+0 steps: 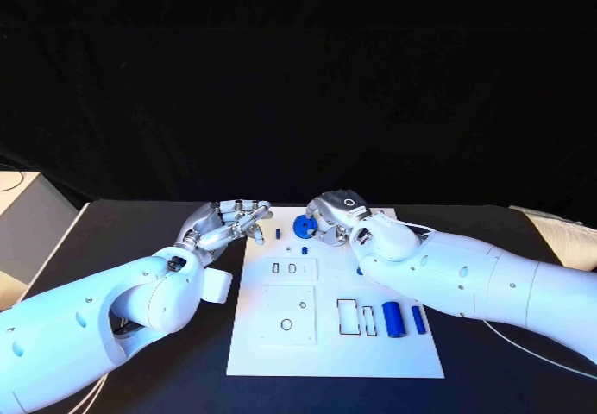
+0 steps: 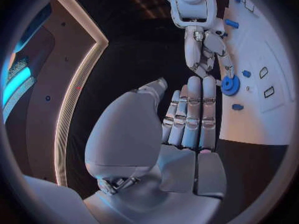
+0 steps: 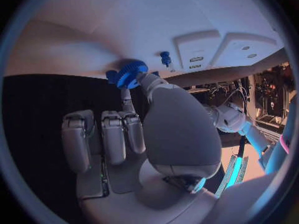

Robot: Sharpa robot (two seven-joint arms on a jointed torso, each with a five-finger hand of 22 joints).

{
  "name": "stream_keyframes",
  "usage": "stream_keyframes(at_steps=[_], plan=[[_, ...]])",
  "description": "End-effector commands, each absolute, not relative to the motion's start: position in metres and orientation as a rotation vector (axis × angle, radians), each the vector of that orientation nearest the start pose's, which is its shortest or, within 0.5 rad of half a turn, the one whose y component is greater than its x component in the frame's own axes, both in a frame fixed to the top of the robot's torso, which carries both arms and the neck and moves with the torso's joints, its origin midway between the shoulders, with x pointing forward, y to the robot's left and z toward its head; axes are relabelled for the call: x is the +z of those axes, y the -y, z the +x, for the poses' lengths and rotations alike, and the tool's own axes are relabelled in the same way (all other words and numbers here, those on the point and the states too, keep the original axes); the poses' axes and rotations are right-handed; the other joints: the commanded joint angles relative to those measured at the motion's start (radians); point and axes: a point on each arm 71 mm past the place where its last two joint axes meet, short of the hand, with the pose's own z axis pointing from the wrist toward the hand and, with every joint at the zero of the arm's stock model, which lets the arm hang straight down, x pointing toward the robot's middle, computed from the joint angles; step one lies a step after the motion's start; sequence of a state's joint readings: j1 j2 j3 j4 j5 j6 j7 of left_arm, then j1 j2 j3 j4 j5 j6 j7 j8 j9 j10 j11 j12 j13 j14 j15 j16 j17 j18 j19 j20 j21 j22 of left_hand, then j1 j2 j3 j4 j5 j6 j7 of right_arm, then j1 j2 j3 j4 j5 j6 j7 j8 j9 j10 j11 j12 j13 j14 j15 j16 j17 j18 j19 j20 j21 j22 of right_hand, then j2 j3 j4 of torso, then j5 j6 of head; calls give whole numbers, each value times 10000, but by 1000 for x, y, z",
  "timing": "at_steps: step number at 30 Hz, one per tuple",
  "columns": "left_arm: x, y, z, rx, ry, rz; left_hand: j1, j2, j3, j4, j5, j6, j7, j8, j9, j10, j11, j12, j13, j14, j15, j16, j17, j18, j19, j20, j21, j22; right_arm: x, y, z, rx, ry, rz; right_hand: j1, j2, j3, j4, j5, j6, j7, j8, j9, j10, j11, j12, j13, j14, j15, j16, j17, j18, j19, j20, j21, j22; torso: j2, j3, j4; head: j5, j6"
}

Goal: Assemble the parts on the task board

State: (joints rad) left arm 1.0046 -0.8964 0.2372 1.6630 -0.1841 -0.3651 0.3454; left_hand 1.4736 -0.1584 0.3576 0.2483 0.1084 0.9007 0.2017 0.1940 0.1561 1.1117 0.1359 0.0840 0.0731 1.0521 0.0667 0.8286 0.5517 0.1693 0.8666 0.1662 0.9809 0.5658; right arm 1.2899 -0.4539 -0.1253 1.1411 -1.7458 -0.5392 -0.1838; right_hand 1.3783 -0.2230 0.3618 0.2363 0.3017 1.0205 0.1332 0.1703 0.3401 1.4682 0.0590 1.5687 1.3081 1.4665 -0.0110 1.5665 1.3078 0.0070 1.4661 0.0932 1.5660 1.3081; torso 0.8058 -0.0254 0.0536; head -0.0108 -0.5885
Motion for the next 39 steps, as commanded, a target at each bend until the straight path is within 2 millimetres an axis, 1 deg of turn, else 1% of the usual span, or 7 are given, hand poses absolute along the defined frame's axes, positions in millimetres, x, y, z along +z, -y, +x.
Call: stream_keyframes(at_steps=[1, 10, 16, 24, 29, 36, 39], plan=[[-153, -203, 466, -16209, -13352, -10255, 75, -29, 49, 1, -15, 77, -3, 49, 3, 26, 9, 15, -7, -41, -7, 49, 11, 140, -41, 1, 62, 12, -166, 105, 548, 4591, -13262, -3778, -91, -38, 58, 11, -51, 19, 9, -42, -20, 1025, -60, 21, 2627, 1025, -84, 25, 2551, -70, 1047, -62, 48, 2627, 0, 3, 7, -12, 11], [-153, -203, 466, -16207, -13352, -10254, 75, -29, 49, 1, -15, 77, -3, 49, 3, 26, 9, 15, -7, -41, -7, 49, 11, 140, -41, 1, 62, 12, -166, 104, 548, 4613, -13346, -3697, -311, -200, -27, 117, -297, -533, 191, -455, -178, 1025, 96, 21, 2627, 1017, 43, 16, 2516, -70, 1047, 28, 48, 2627, -1, -2, -3, -7, 24], [-153, -204, 466, -16182, -13348, -10260, 75, -29, 49, 1, -15, 77, -3, 49, 3, 26, 9, 15, -7, -41, -7, 49, 11, 140, -41, 1, 62, 12, -167, 105, 549, 4630, -13527, -3640, -520, -281, -569, 341, -621, -960, 321, -793, -324, 1025, 218, 21, 2627, 997, 169, -7, 2427, -70, 1047, 152, 48, 2627, -2, -3, -7, -2, 24], [-153, -204, 466, -16172, -13344, -10264, 68, -55, 109, -14, -24, 72, 6, 44, 0, 18, 17, 10, -13, -59, -2, 69, 6, 139, -69, 3, 105, 34, -168, 106, 549, 4743, -13724, -3508, -497, -194, -781, 436, -668, -946, 341, -822, -345, 1025, 245, 21, 2627, 995, 199, -8, 2421, -70, 1047, 190, 48, 2627, -7, 8, -1, -21, 36], [-153, -204, 466, -16161, -13340, -10268, 68, -55, 109, -14, -24, 72, 6, 44, 0, 18, 17, 10, -13, -59, -2, 69, 6, 139, -69, 3, 105, 34, -170, 107, 549, 4895, -14009, -3369, -964, 205, -881, 546, -34, -630, 276, -739, -339, 1025, 185, 21, 2627, 1009, 142, 6, 2480, -70, 1047, 156, 48, 2627, 0, 7, 2, -15, 29], [-153, -204, 466, -16152, -13345, -10278, 60, -65, 124, -16, -26, 64, 15, 39, -3, 10, 22, 6, -15, -63, 0, 74, 5, 139, -78, 4, 116, 41, -173, 108, 550, 5166, -14575, -3200, -1938, 814, -456, 545, 618, -451, 189, -762, -390, 1025, 115, 21, 2627, 1037, 52, 37, 2604, -70, 1047, 71, 48, 2627, 0, 15, -5, -6, 17], [-153, -204, 466, -16143, -13352, -10267, 57, -71, 134, -18, -26, 56, 23, 34, -5, 2, 27, 1, -18, -66, 3, 78, 4, 139, -83, 5, 123, 44, -174, 108, 550, 5150, -14595, -3167, -2116, 829, -377, 551, 661, -468, 191, -796, -411, 1025, 113, 21, 2627, 1043, 53, 43, 2630, -70, 1047, 67, 48, 2627, 1, 11, -5, -4, 8]])
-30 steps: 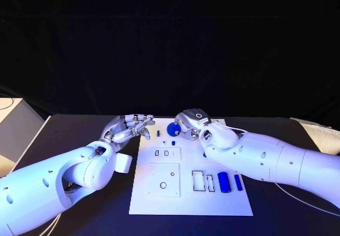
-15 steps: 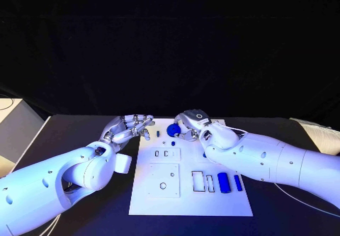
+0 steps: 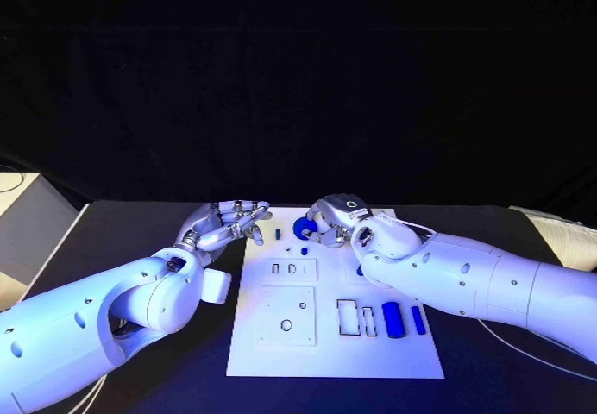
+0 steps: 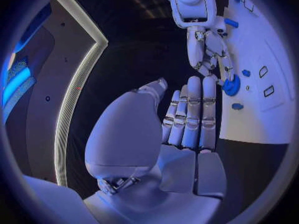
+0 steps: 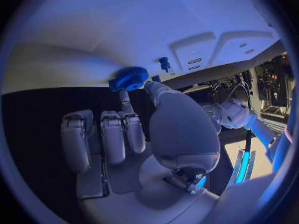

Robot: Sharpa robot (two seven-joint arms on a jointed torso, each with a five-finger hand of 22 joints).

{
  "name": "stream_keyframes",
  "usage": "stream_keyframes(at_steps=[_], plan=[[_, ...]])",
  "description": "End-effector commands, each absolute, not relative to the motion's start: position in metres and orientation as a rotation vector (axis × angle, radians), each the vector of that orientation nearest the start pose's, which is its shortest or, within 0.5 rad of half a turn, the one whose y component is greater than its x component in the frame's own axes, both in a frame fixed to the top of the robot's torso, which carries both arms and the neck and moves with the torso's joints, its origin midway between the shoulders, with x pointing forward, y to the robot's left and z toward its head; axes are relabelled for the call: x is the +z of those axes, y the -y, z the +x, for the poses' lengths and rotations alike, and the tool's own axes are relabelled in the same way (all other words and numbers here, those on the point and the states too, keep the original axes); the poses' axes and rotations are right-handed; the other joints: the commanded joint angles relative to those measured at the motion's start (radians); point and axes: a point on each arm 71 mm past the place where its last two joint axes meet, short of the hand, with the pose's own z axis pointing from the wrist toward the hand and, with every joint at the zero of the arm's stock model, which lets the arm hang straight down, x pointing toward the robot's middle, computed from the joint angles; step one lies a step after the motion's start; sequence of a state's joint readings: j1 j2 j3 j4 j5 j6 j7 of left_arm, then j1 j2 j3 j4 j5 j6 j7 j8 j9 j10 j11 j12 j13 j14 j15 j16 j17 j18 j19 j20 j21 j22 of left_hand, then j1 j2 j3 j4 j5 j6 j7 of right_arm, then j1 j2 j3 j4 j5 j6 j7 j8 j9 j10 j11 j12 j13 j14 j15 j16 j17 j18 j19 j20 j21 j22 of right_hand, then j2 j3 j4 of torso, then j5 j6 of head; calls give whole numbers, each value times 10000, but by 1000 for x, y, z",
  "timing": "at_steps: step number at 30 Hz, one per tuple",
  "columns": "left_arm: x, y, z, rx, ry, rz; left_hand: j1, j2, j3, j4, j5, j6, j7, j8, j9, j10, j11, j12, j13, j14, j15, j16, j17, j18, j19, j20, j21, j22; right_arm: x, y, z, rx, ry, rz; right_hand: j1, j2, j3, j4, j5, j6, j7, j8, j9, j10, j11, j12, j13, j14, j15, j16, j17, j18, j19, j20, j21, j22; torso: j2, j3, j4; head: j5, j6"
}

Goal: Assemble the parts on the task board

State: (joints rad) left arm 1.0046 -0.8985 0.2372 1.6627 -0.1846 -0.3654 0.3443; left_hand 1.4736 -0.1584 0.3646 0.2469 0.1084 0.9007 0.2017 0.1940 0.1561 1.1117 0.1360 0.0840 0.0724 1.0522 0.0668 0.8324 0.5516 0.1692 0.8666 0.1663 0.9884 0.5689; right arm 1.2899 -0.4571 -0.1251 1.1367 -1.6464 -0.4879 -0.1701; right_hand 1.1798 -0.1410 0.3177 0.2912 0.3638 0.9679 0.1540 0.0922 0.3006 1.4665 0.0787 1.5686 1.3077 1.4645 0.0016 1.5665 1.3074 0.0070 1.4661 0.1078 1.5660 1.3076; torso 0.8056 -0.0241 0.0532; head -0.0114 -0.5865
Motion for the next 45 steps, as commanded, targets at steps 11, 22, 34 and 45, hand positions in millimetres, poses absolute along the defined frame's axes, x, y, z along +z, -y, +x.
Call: stream_keyframes(at_steps=[11, 22, 34, 45], plan=[[-153, -204, 466, -16102, -13376, -10149, 72, -80, 94, -22, -24, 53, 25, 32, -6, -5, 28, -2, -13, -73, 4, 47, 2, 139, -94, 7, 65, 21, -175, 110, 552, 4905, -14693, -3137, -608, -91, 142, 6, -78, 20, 22, -95, -67, 1043, -54, 21, 2631, 1063, -32, 43, 2633, -70, 1047, -51, 48, 2632, 3, -5, 1, -6, -13], [-153, -203, 466, -16095, -13375, -10141, 80, -86, 107, -32, -24, 53, 25, 31, -6, -6, 28, -3, -13, -76, 4, 51, 1, 140, -99, 8, 72, 25, -175, 111, 552, 4708, -14803, -3174, -718, -133, 154, -1, -48, -23, 37, -133, -88, 1043, -39, 21, 2631, 1063, -14, 43, 2633, -70, 1047, -36, 48, 2632, 0, -14, 13, 8, -27], [-153, -204, 466, -16083, -13371, -10146, 89, -103, 138, -51, -25, 51, 28, 30, -7, -8, 31, -4, -15, -83, 5, 58, -2, 140, -111, 9, 90, 34, -173, 119, 549, 4796, -14553, -3125, -723, -169, 160, -20, -39, 6, 36, -122, -86, 1043, -38, 21, 2631, 1063, -12, 43, 2633, -70, 1047, -32, 48, 2632, 4, -6, -4, 40, -31], [-154, -203, 467, -16069, -13369, -10163, 89, -103, 138, -51, -25, 51, 28, 30, -7, -8, 31, -4, -15, -83, 5, 58, -2, 140, -111, 9, 90, 34, -175, 120, 546, 4934, -14827, -3199, -718, -182, 169, -27, -29, 25, 32, -114, -84, 1043, -37, 21, 2631, 1063, -14, 43, 2633, -70, 1047, -30, 48, 2632, 3, -7, -7, 44, -39]])
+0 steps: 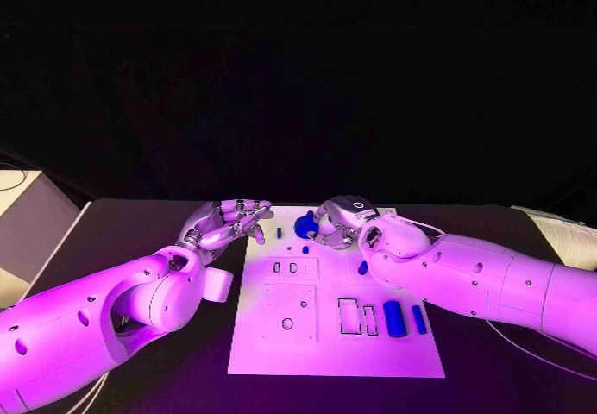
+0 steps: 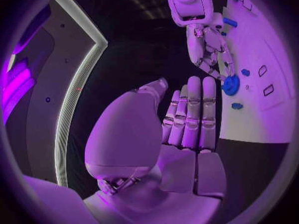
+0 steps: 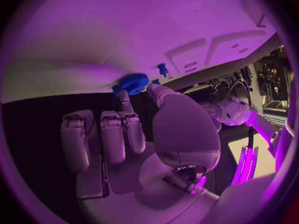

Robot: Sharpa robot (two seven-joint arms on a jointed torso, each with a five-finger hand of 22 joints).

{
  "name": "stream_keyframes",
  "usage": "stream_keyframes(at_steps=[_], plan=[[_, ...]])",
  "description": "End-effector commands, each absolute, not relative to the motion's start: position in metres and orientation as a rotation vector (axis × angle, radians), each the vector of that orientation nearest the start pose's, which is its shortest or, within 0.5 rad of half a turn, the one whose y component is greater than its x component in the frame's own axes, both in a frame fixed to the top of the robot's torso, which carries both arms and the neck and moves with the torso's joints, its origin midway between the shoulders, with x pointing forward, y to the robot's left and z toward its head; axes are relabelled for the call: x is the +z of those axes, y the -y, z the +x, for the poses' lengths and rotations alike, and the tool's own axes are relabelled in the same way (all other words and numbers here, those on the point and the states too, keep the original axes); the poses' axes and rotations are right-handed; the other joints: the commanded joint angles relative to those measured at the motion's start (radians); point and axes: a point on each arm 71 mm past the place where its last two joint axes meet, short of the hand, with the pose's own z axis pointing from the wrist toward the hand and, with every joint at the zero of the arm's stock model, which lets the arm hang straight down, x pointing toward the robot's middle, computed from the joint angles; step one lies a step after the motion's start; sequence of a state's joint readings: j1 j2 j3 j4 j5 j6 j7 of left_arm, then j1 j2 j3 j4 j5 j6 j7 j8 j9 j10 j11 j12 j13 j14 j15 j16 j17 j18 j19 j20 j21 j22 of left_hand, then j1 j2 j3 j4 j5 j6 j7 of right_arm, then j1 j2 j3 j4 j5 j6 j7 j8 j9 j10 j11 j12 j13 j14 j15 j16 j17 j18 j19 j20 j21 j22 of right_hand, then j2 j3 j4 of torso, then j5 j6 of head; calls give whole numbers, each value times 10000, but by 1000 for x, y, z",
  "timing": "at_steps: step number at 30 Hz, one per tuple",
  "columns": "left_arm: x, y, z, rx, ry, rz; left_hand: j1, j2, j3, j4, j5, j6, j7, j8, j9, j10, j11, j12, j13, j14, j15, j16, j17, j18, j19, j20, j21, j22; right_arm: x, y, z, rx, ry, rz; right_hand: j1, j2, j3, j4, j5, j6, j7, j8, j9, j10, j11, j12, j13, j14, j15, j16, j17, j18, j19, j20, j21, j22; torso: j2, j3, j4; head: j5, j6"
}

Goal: Assemble the parts on the task board

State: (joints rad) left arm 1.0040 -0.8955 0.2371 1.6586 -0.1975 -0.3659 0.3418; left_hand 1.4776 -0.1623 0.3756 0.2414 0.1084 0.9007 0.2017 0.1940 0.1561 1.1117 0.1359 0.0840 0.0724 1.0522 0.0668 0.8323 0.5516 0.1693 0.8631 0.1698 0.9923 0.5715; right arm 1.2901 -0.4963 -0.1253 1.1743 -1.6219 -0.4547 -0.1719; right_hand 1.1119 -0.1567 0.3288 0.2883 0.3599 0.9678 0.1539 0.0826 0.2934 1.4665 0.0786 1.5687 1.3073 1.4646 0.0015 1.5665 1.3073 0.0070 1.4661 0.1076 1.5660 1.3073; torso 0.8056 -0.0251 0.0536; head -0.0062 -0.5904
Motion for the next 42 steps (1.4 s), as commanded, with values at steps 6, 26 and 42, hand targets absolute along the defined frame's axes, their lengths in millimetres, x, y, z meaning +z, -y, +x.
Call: stream_keyframes(at_steps=[6, 26, 42], plan=[[-154, -204, 467, -16057, -13360, -10164, 49, -63, 28, 3, -25, 51, 28, 30, -7, -8, 31, -4, -14, -83, 5, 59, -2, 139, -75, -26, 51, 9, -176, 120, 544, 5056, -15104, -3270, -38, -30, 82, -1, -15, 76, 20, 2, -6, 1043, -42, 21, 2635, 1062, -23, 43, 2635, -70, 1047, -31, 48, 2635, 1, 0, -7, -6, -5], [-154, -205, 466, -16029, -13331, -10162, 46, -80, 55, -9, -27, 43, 37, 25, -10, -16, 38, -9, -17, -89, 9, 68, -5, 139, -88, -23, 69, 18, -168, 119, 537, 5458, -14234, -2974, 96, -161, 206, -76, -26, 148, -11, 3, -17, 1043, -76, 21, 2635, 1062, -55, 43, 2635, -70, 1047, -58, 48, 2635, -8, -9, -6, -22, -5], [-154, -205, 466, -16017, -13321, -10161, 46, -80, 55, -9, -27, 43, 37, 25, -10, -16, 38, -9, -17, -89, 9, 68, -5, 139, -88, -23, 69, 18, -160, 120, 535, 5371, -13340, -2584, 228, -292, 245, -120, -16, 163, -2, -7, -26, 1043, -77, 21, 2635, 1062, -41, 43, 2635, -70, 1047, -55, 48, 2635, 7, -4, 7, 1, 11]])
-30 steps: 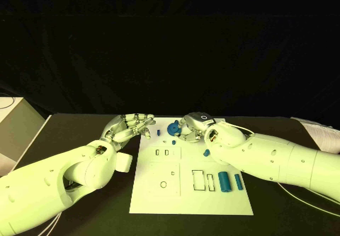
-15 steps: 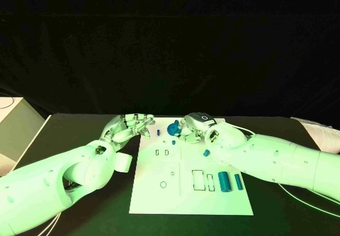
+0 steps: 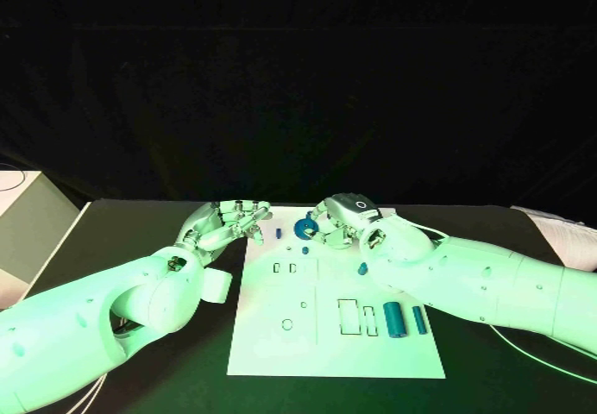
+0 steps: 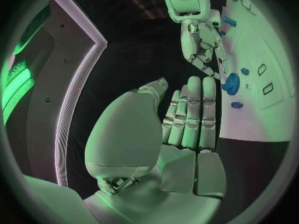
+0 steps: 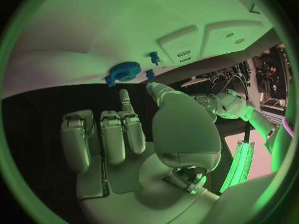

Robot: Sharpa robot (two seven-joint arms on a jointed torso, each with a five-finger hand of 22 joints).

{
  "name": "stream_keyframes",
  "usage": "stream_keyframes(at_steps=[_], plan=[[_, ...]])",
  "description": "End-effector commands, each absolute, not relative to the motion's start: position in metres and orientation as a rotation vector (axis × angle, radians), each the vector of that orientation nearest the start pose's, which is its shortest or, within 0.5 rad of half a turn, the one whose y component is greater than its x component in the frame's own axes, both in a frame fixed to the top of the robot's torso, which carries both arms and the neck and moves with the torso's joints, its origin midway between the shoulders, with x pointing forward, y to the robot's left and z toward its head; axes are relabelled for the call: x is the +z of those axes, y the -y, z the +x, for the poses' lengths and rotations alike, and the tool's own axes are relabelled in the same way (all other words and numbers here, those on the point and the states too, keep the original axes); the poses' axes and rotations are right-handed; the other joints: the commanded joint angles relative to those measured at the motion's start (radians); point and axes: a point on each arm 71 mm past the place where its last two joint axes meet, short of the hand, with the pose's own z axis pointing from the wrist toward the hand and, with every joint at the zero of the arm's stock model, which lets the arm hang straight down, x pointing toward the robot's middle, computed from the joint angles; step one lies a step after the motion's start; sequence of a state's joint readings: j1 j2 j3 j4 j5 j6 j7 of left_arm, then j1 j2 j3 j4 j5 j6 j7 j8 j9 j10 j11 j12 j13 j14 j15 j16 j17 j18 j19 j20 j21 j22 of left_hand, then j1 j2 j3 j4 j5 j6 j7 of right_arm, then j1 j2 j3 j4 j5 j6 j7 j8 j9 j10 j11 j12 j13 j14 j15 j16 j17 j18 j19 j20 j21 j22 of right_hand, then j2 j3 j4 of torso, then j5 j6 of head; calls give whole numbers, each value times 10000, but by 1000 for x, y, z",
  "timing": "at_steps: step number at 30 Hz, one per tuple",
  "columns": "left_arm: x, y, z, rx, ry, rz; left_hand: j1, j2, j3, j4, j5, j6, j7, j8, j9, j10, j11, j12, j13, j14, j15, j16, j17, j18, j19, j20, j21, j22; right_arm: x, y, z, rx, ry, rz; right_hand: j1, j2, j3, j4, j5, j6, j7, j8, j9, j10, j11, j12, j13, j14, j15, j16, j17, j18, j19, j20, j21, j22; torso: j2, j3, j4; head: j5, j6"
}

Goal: Assemble the parts on the task board

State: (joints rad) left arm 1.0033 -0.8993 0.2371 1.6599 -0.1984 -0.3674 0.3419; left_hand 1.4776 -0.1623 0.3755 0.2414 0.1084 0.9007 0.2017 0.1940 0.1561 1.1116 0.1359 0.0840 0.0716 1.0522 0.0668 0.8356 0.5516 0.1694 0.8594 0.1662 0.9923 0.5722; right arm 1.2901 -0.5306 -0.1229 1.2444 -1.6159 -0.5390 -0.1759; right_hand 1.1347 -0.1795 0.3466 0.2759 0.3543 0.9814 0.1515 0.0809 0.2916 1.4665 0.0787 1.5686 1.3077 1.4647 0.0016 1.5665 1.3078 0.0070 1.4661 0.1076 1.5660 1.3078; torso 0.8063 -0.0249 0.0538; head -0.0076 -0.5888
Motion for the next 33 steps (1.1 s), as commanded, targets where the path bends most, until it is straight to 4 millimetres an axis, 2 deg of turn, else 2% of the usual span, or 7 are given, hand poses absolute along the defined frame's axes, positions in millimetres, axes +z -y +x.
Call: stream_keyframes(at_steps=[1, 10, 14, 18, 24, 26, 33], plan=[[-154, -205, 466, -16016, -13321, -10161, 46, -81, 56, -9, -27, 43, 37, 25, -10, -16, 38, -9, -10, -89, 9, 35, -5, 138, -51, 13, 69, 11, -160, 120, 536, 5341, -13368, -2589, 0, -65, 68, 4, 40, 27, 22, 11, -8, 1043, -78, 21, 2631, 1061, -42, 43, 2630, -70, 1047, -54, 48, 2630, 1, -6, 6, 14, -7], [-154, -205, 467, -16049, -13329, -10158, 46, -81, 56, -9, -27, 43, 37, 25, -10, -16, 38, -9, -10, -89, 9, 35, -5, 138, -51, 13, 69, 11, -159, 124, 538, 5494, -13401, -2473, 77, -147, 65, 9, -102, 28, 27, -4, -18, 1043, -64, 21, 2631, 1059, -34, 41, 2620, -70, 1047, -45, 48, 2630, -15, 5, 5, -5, 39], [-155, -206, 468, -16038, -13301, -10155, 34, -101, 94, -20, -30, 45, 36, 26, -10, -10, 40, -6, -9, -105, 15, 42, -11, 137, -73, 17, 93, 23, -153, 142, 538, 6656, -13155, -1734, 955, -249, 381, -396, -264, 27, 58, -26, -43, 1043, -52, 21, 2631, 986, -38, -40, 2308, -69, 1045, -51, 45, 2627, -31, 24, -19, -7, 70], [-156, -210, 470, -15946, -13255, -10190, 19, -114, 104, -20, -33, 50, 33, 28, -9, -2, 39, -1, -7, -126, 19, 37, -16, 135, -88, 20, 98, 26, -143, 170, 539, 8074, -13137, -668, 1718, -386, 729, -895, -662, -37, 131, -69, -85, 840, 8, -271, 2437, 870, 1, -182, 1864, 165, 538, -15, -731, 1915, -60, 55, -80, -82, 115], [-159, -215, 474, -15777, -13194, -10263, 7, -123, 115, -21, -35, 58, 28, 33, -8, 11, 37, 6, -5, -142, 20, 34, -21, 134, -104, 23, 102, 28, -135, 215, 538, 8881, -13627, 530, 2020, -596, 752, -1168, -1018, -83, 145, -82, -109, 665, 16, -514, 2279, 873, 33, -188, 1892, 218, 411, 10, -948, 1738, -127, 135, -204, -120, 140], [-160, -218, 476, -15704, -13171, -10294, 1, -124, 136, -24, -34, 69, 24, 39, -5, 29, 32, 16, -2, -158, 19, 33, -25, 135, -120, 24, 107, 31, -135, 231, 539, 8889, -13954, 812, 2102, -726, 684, -1269, -970, -132, 143, -96, -124, 640, 19, -545, 2259, 893, 41, -166, 1970, 219, 410, 21, -961, 1733, -149, 186, -251, -116, 117], [-164, -221, 477, -15619, -13199, -10368, 1, -124, 136, -24, -34, 69, 24, 39, -5, 29, 32, 16, -2, -158, 19, 33, -25, 135, -120, 24, 107, 31, -140, 272, 543, 8032, -14702, 508, 2365, -864, 411, -1500, -746, -503, 92, -166, -210, 569, -13, -630, 2206, 936, 37, -113, 2141, 220, 414, 29, -982, 1729, -167, 291, -335, -73, 71]])
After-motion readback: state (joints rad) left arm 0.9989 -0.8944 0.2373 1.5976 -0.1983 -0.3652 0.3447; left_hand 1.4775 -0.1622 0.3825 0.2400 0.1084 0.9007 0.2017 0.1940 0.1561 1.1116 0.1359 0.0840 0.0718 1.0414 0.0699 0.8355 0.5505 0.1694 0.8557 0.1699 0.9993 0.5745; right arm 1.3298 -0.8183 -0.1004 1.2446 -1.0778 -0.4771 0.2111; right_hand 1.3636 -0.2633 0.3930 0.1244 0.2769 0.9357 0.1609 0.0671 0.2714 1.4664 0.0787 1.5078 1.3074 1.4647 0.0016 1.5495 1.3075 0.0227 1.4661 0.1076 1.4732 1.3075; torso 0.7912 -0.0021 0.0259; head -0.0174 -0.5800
